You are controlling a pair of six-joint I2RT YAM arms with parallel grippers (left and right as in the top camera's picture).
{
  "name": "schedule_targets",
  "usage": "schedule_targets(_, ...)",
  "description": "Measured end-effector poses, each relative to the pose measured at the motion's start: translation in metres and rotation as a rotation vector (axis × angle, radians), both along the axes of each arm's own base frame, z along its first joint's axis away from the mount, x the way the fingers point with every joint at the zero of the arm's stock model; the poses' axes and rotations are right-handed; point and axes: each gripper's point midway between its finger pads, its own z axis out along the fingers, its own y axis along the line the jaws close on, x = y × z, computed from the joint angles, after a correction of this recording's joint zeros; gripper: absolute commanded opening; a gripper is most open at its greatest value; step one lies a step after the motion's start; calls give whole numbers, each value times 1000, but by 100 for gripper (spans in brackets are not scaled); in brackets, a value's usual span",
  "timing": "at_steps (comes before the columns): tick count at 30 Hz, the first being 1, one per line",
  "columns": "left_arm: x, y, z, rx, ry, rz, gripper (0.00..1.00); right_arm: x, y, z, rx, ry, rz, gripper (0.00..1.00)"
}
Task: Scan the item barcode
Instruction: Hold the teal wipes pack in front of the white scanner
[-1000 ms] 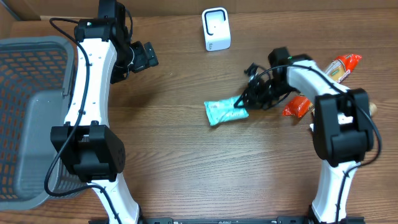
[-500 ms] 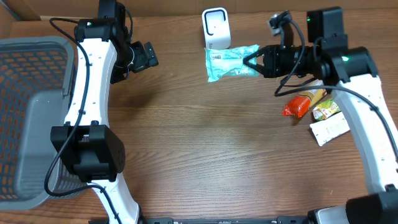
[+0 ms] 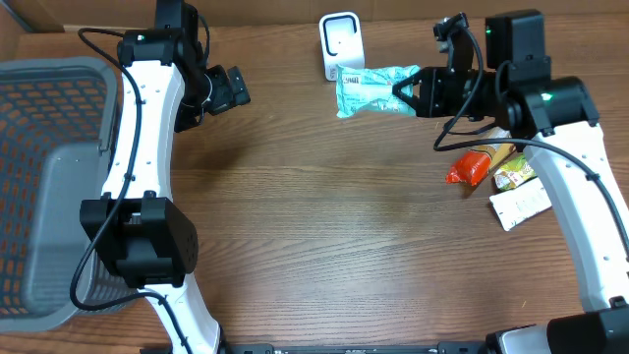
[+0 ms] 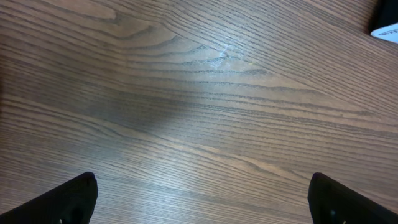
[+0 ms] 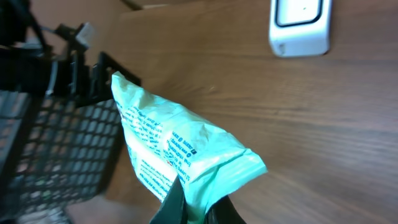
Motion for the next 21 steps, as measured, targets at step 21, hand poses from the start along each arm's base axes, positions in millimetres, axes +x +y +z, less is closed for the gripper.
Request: schedule_targets(21,0,0,0,0,0,0,100,161,18,-15,-720,-578,-292,4)
